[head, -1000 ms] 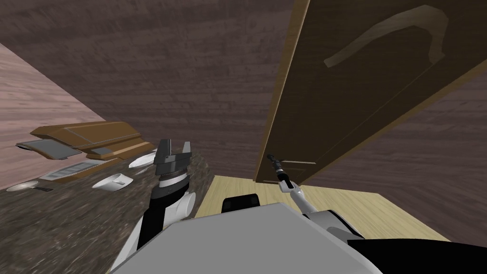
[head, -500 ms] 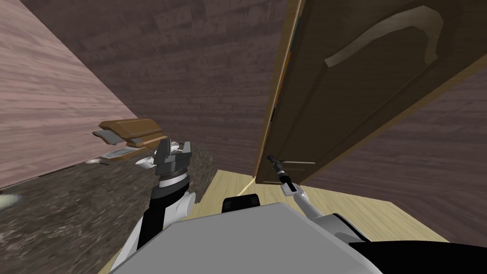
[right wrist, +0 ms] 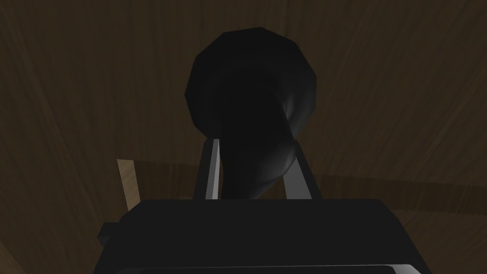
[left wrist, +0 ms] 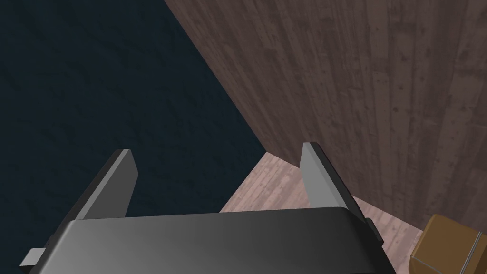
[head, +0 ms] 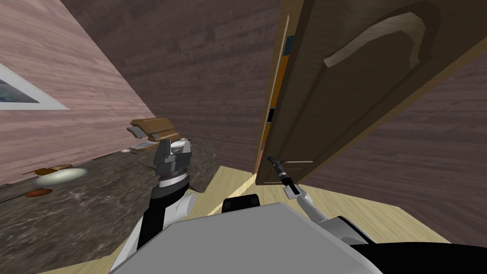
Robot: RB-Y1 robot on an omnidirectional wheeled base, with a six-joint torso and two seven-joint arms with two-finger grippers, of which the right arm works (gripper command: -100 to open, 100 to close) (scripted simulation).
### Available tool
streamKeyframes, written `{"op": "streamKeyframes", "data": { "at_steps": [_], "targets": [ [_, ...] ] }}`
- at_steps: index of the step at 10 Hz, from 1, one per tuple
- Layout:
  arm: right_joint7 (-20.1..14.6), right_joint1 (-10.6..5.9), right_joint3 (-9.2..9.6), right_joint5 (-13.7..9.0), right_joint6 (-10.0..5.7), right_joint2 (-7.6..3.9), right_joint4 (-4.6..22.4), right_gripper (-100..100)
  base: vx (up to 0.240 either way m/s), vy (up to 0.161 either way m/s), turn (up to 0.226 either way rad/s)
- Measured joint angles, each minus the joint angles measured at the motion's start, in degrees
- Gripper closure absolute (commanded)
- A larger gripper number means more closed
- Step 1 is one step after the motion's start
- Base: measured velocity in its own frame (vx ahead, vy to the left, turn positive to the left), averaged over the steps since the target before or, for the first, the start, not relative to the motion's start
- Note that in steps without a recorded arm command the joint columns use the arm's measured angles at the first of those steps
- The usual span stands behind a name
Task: Pull the door open
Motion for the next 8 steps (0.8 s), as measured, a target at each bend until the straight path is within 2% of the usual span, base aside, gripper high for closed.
{"op": "streamKeyframes", "data": {
  "at_steps": [2,5,7,8],
  "targets": [
    [-1.2,1.72,0.91,0.2,-1.33,-1.19,-1.4,100,-0.217,-0.094,0.128],
    [-2.9,3.11,2.63,0.6,-4.06,-2.61,-0.9,100,-0.196,-0.079,0.113],
    [-4.4,4.18,3.77,0.9,-5.96,-4.03,-1.1,100,-0.178,-0.043,0.072],
    [-4.6,4.32,3.99,1.0,-6.05,-3.95,-1.1,100,-0.145,-0.053,0.229]
  ]
}}
